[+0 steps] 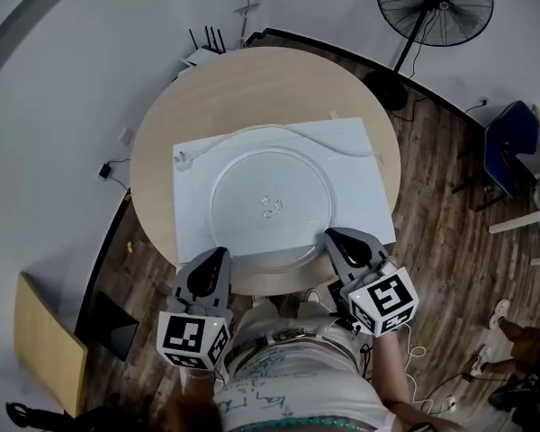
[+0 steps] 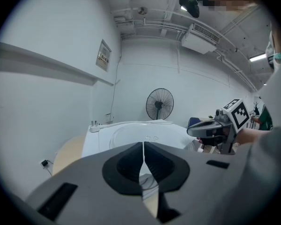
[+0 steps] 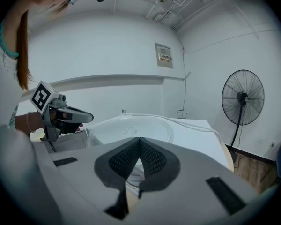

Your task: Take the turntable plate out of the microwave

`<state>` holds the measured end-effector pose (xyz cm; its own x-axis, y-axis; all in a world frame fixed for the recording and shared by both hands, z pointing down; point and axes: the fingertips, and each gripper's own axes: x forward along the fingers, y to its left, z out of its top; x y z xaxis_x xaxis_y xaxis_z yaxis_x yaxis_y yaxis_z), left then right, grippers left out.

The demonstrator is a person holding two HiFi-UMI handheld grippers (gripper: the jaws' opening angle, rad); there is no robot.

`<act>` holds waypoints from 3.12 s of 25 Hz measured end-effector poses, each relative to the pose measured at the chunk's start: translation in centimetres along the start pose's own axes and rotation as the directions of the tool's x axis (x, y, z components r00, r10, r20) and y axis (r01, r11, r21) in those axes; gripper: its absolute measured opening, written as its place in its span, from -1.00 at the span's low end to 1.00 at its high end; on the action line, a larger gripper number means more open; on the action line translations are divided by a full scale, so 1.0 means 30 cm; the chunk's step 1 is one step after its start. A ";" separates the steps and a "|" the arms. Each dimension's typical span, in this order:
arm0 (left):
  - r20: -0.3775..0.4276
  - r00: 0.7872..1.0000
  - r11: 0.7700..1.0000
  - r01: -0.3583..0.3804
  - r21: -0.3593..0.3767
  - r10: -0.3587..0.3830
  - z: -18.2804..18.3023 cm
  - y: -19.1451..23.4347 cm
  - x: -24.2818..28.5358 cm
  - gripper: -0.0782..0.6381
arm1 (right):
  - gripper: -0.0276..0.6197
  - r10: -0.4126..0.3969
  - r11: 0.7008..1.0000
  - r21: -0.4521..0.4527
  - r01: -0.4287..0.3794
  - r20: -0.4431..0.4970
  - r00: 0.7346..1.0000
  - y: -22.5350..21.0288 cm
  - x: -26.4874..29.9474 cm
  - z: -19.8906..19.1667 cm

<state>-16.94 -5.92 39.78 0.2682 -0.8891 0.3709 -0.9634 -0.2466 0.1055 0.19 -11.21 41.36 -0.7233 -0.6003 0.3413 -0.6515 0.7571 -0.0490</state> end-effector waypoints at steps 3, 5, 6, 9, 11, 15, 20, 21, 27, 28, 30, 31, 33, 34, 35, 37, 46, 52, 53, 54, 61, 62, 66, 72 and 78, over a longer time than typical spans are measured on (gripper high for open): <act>0.012 1.000 1.000 -0.001 -0.007 0.001 -0.021 -0.012 -0.024 -0.73 | -0.94 -0.002 1.000 -0.013 0.003 0.025 1.000 0.023 -0.004 0.006; 0.007 1.000 1.000 -0.006 -0.011 0.006 -0.036 -0.020 -0.034 -0.73 | -0.94 0.000 0.999 -0.035 0.001 0.030 1.000 0.037 -0.006 0.009; 0.003 1.000 1.000 -0.007 -0.011 0.007 -0.043 -0.025 -0.038 -0.73 | -0.94 0.001 0.999 -0.048 0.000 0.031 1.000 0.046 -0.008 0.011; -0.020 1.000 1.000 0.003 -0.011 -0.003 -0.070 -0.048 -0.048 -0.73 | -0.94 0.004 0.997 -0.073 -0.002 0.023 1.000 0.067 -0.023 -0.001; -0.033 0.999 1.000 0.011 -0.006 -0.011 -0.086 -0.061 -0.049 -0.73 | -0.94 0.003 0.998 -0.068 -0.002 0.015 1.000 0.076 -0.031 -0.023; -0.049 0.999 1.000 0.023 0.013 -0.023 -0.108 -0.085 -0.044 -0.73 | -0.94 0.001 0.999 -0.047 0.001 0.031 1.000 0.088 -0.049 -0.042; -0.083 0.995 0.998 0.048 0.030 -0.046 -0.144 -0.116 -0.041 -0.73 | -0.94 0.020 0.999 -0.050 -0.021 -0.018 1.000 0.113 -0.062 -0.089; -0.093 0.994 0.998 0.057 0.026 -0.054 -0.154 -0.123 -0.041 -0.73 | -0.94 0.029 0.998 -0.052 -0.030 -0.031 0.999 0.122 -0.063 -0.095; -0.152 0.983 0.994 0.106 0.039 -0.099 -0.216 -0.176 -0.024 -0.73 | -0.94 0.098 0.992 -0.067 -0.102 -0.056 0.994 0.178 -0.053 -0.142; -0.159 0.982 0.993 0.109 0.047 -0.100 -0.221 -0.183 -0.018 -0.73 | -0.94 0.106 0.992 -0.069 -0.110 -0.060 0.993 0.186 -0.049 -0.145; -0.169 0.980 0.992 0.115 0.060 -0.104 -0.225 -0.193 -0.006 -0.73 | -0.94 0.116 0.990 -0.073 -0.121 -0.067 0.991 0.200 -0.040 -0.147; -0.173 0.979 0.991 0.119 0.064 -0.107 -0.225 -0.196 -0.001 -0.73 | -0.94 0.120 0.989 -0.073 -0.125 -0.069 0.990 0.204 -0.035 -0.148; -0.173 0.978 0.990 0.127 0.062 -0.114 -0.223 -0.199 0.005 -0.73 | -0.94 0.129 0.989 -0.069 -0.134 -0.071 0.989 0.211 -0.030 -0.148; -0.172 0.978 0.990 0.130 0.058 -0.118 -0.221 -0.200 0.006 -0.73 | -0.94 0.134 0.988 -0.067 -0.139 -0.072 0.988 0.214 -0.030 -0.148; -0.171 0.978 0.990 0.131 0.057 -0.120 -0.219 -0.200 0.008 -0.73 | -0.94 0.138 0.988 -0.065 -0.143 -0.074 0.988 0.216 -0.031 -0.146; -0.177 0.977 0.989 0.132 0.063 -0.119 -0.219 -0.196 0.014 -0.73 | -0.94 0.141 0.987 -0.060 -0.146 -0.082 0.987 0.216 -0.032 -0.139; -0.183 0.977 0.990 0.127 0.066 -0.113 -0.206 -0.182 0.041 -0.73 | -0.94 0.141 0.988 -0.057 -0.147 -0.086 0.986 0.198 -0.009 -0.127; -0.177 0.977 0.989 0.133 0.061 -0.120 -0.188 -0.177 0.066 -0.73 | -0.94 0.142 0.987 -0.070 -0.147 -0.076 0.987 0.178 0.018 -0.126; -0.178 0.977 0.989 0.134 0.061 -0.122 -0.186 -0.175 0.071 -0.73 | -0.94 0.142 0.987 -0.070 -0.147 -0.074 0.987 0.175 0.023 -0.125; -0.179 0.976 0.989 0.135 0.060 -0.122 -0.184 -0.172 0.077 -0.73 | -0.94 0.142 0.987 -0.069 -0.147 -0.074 0.987 0.172 0.030 -0.124; -0.180 0.973 0.987 0.156 0.041 -0.146 -0.172 -0.167 0.115 -0.73 | -0.94 0.148 0.986 -0.062 -0.153 -0.079 0.986 0.161 0.066 -0.112; -0.178 0.972 0.986 0.161 0.039 -0.152 -0.168 -0.170 0.120 -0.73 | -0.94 0.149 0.986 -0.060 -0.154 -0.079 0.986 0.159 0.071 -0.110; -0.158 0.971 0.983 0.182 0.019 -0.177 -0.151 -0.175 0.134 -0.73 | -0.94 0.147 0.987 -0.047 -0.151 -0.079 0.986 0.150 0.089 -0.102; -0.169 0.968 0.982 0.188 0.007 -0.184 -0.138 -0.165 0.150 -0.73 | -0.94 0.150 0.988 -0.009 -0.151 -0.081 0.985 0.137 0.105 -0.095; -0.164 0.972 0.985 0.171 -0.010 -0.170 -0.136 -0.160 0.152 -0.73 | -0.94 0.165 0.986 -0.007 -0.167 -0.088 0.982 0.135 0.109 -0.093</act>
<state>-11.07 -7.23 44.72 0.4252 -0.7588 0.4934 -0.9032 -0.3911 0.1767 -4.16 -9.38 44.90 -0.7980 -0.4416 0.4100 -0.5203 0.8482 -0.0990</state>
